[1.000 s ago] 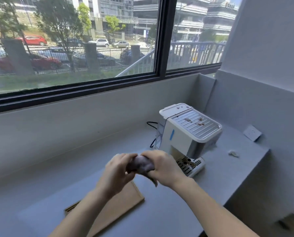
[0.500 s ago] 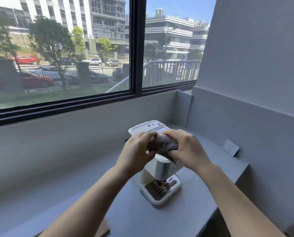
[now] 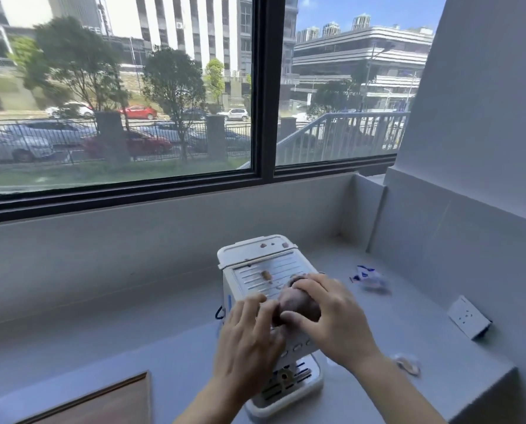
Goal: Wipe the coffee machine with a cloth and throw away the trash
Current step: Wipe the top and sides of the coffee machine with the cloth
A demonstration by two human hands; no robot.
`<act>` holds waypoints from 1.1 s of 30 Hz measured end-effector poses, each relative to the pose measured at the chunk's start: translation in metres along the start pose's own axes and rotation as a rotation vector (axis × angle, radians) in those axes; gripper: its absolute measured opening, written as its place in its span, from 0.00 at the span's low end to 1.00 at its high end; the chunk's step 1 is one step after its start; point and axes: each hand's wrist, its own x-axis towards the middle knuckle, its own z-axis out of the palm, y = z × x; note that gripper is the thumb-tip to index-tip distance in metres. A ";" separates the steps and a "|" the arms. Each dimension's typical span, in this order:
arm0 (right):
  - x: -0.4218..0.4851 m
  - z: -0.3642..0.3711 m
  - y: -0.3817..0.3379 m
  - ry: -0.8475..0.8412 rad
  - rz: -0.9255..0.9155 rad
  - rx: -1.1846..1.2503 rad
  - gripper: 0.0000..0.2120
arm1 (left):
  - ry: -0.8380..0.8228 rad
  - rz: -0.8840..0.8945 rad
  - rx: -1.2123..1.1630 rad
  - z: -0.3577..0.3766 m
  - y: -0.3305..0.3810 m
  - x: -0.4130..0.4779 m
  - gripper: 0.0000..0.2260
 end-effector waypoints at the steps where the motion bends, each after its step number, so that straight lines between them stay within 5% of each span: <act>1: -0.004 0.005 0.002 0.050 -0.016 0.017 0.18 | 0.019 0.009 0.022 0.004 0.000 -0.001 0.14; 8: 0.009 0.002 0.029 0.194 0.220 0.161 0.12 | 0.198 0.114 -0.001 0.029 -0.009 -0.006 0.07; 13: -0.012 0.010 0.030 0.129 0.069 0.106 0.14 | 0.248 0.166 -0.038 0.037 -0.017 -0.005 0.05; 18: 0.046 0.005 0.029 0.036 0.184 0.089 0.11 | 0.275 0.143 -0.047 0.039 -0.018 -0.005 0.06; 33: 0.042 0.014 0.026 -0.095 0.046 -0.023 0.06 | 0.272 0.078 -0.072 0.037 -0.013 -0.007 0.09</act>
